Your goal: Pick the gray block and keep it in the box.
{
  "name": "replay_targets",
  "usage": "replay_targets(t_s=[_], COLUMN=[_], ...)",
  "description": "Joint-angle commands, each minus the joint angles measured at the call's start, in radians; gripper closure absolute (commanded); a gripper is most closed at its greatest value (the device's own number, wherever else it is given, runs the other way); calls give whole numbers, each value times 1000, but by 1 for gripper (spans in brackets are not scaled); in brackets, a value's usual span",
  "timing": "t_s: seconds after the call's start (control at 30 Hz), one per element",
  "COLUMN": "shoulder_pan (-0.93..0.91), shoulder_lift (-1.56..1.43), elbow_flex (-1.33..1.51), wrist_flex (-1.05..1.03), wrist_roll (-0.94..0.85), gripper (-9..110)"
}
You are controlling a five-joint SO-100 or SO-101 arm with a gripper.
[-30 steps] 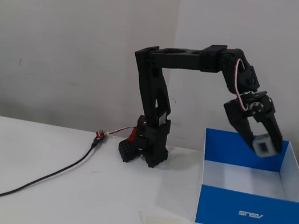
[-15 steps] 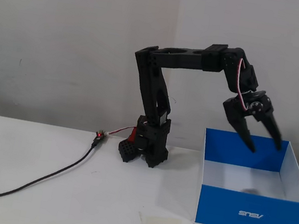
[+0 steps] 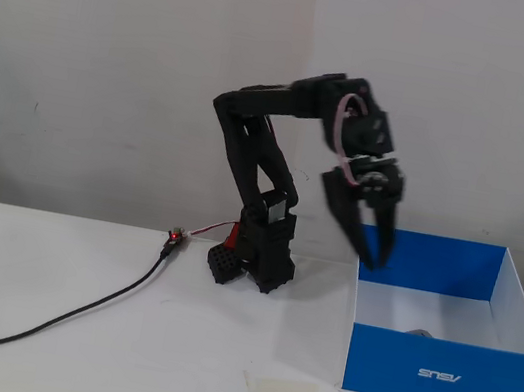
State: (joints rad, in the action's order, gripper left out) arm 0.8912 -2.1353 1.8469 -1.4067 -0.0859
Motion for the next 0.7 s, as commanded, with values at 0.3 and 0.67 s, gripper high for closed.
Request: replay_targets(t_s=[0.3, 0.67], shoulder_pan=[-552, -928], shoulder_lift=[-417, -466], elbow_flex=[334, 565], wrist_flex=[130, 304], wrist_roll=[-37, 57], gripper=[101, 101])
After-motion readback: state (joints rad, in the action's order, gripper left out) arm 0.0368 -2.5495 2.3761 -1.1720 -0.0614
